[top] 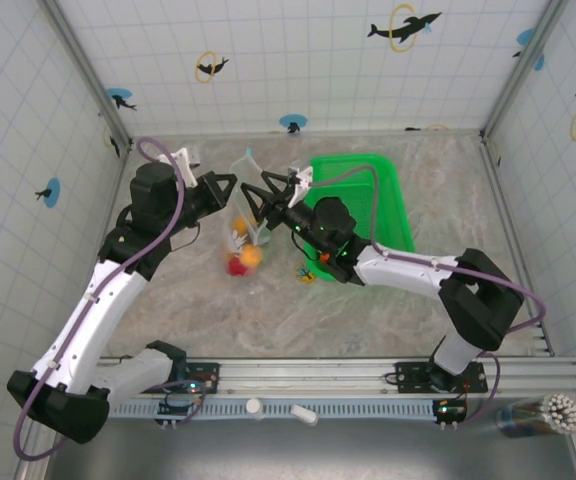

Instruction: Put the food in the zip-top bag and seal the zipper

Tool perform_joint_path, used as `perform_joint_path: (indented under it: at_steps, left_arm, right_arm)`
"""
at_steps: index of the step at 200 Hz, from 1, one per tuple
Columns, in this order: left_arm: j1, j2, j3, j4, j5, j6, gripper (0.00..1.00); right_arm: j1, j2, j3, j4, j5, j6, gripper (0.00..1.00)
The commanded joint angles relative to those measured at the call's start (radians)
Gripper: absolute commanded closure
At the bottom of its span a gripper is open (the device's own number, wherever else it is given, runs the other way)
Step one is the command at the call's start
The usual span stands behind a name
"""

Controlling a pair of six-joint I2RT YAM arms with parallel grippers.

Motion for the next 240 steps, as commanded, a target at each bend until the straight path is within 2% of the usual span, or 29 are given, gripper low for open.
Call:
perform_joint_path:
  at_steps: [1, 15, 31, 41, 82, 113, 140, 171, 210, 240]
  left_arm:
    - [0.007, -0.008, 0.043, -0.025, -0.008, 0.032, 1.0]
    - [0.007, -0.004, 0.045, -0.049, -0.023, 0.049, 1.0]
    - [0.007, -0.004, 0.047, -0.062, -0.042, 0.064, 1.0]
    - [0.006, -0.002, 0.055, -0.068, -0.056, 0.074, 1.0]
    - [0.007, 0.057, 0.195, -0.202, -0.168, 0.162, 1.0]
    - [0.005, 0.106, 0.281, -0.305, -0.182, 0.221, 1.0]
    - [0.006, 0.144, 0.262, -0.333, -0.132, 0.239, 1.0]
    - [-0.003, 0.181, 0.184, -0.282, -0.041, 0.212, 1.0]
    - [-0.007, 0.203, 0.167, -0.247, -0.013, 0.189, 1.0]
    - [-0.007, 0.207, 0.151, -0.217, -0.002, 0.174, 1.0]
  right_arm:
    - [-0.036, -0.079, 0.147, -0.308, -0.018, -0.014, 0.33]
    - [-0.059, -0.103, 0.219, -0.481, -0.024, -0.044, 0.34]
    - [-0.065, -0.16, 0.204, -0.536, 0.043, -0.099, 0.37]
    - [-0.084, -0.195, 0.195, -0.575, 0.036, -0.115, 0.37]
    - [-0.253, -0.204, 0.279, -0.995, 0.007, -0.021, 0.39]
    - [-0.347, -0.166, 0.243, -1.204, 0.026, -0.014, 0.39]
    - [-0.368, -0.079, 0.208, -1.299, -0.001, -0.001, 0.39]
    - [-0.365, 0.059, 0.213, -1.335, -0.052, 0.052, 0.39]
    - [-0.348, 0.179, 0.246, -1.347, -0.118, 0.116, 0.4]
    - [-0.335, 0.256, 0.297, -1.373, -0.13, 0.108, 0.42]
